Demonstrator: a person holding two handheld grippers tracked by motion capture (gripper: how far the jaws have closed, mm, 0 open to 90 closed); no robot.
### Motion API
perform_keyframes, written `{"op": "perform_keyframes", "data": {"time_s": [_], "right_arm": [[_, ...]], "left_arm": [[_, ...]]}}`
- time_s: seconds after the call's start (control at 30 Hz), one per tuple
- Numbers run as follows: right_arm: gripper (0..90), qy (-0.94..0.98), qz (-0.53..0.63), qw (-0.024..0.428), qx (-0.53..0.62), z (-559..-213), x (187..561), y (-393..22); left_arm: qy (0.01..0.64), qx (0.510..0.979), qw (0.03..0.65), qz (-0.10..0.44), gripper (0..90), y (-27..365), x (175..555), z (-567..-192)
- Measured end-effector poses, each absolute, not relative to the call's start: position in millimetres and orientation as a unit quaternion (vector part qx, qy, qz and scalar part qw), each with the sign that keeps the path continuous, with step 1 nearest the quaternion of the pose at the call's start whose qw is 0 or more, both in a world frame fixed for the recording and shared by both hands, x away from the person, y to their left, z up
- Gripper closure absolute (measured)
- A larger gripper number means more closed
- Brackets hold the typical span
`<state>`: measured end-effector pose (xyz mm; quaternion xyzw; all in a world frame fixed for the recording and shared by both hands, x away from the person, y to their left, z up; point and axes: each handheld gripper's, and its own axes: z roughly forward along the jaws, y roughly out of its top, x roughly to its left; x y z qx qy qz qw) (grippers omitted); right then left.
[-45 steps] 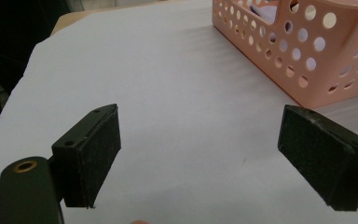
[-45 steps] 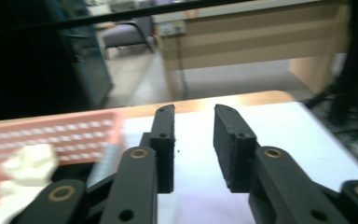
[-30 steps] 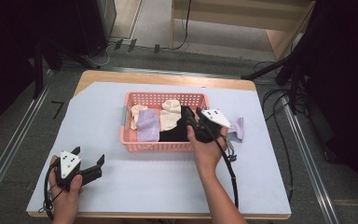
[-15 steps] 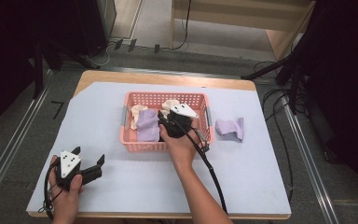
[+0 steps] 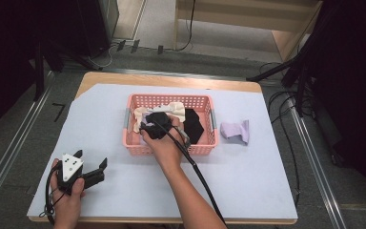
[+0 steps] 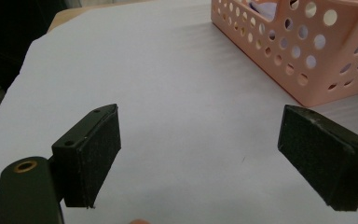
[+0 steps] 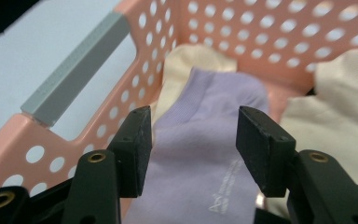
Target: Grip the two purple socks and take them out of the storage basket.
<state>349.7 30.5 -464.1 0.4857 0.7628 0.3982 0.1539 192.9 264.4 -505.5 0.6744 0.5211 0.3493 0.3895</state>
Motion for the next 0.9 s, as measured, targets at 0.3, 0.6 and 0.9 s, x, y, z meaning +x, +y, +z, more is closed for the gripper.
{"op": "perform_keyframes", "data": {"time_s": [0.3,0.6,0.9], "right_arm": [[45.9,0.788,0.328,0.137,0.504,-461,360,51],[57.4,0.809,0.234,0.082,0.533,-462,380,70],[89.8,0.772,0.304,0.096,0.55,-457,377,57]], "left_arm": [[0.52,0.676,0.389,0.348,13.9,265,193,-505],[0.52,0.677,0.389,0.346,14.0,265,193,-505],[0.521,0.675,0.391,0.347,14.0,265,193,-506]]}}
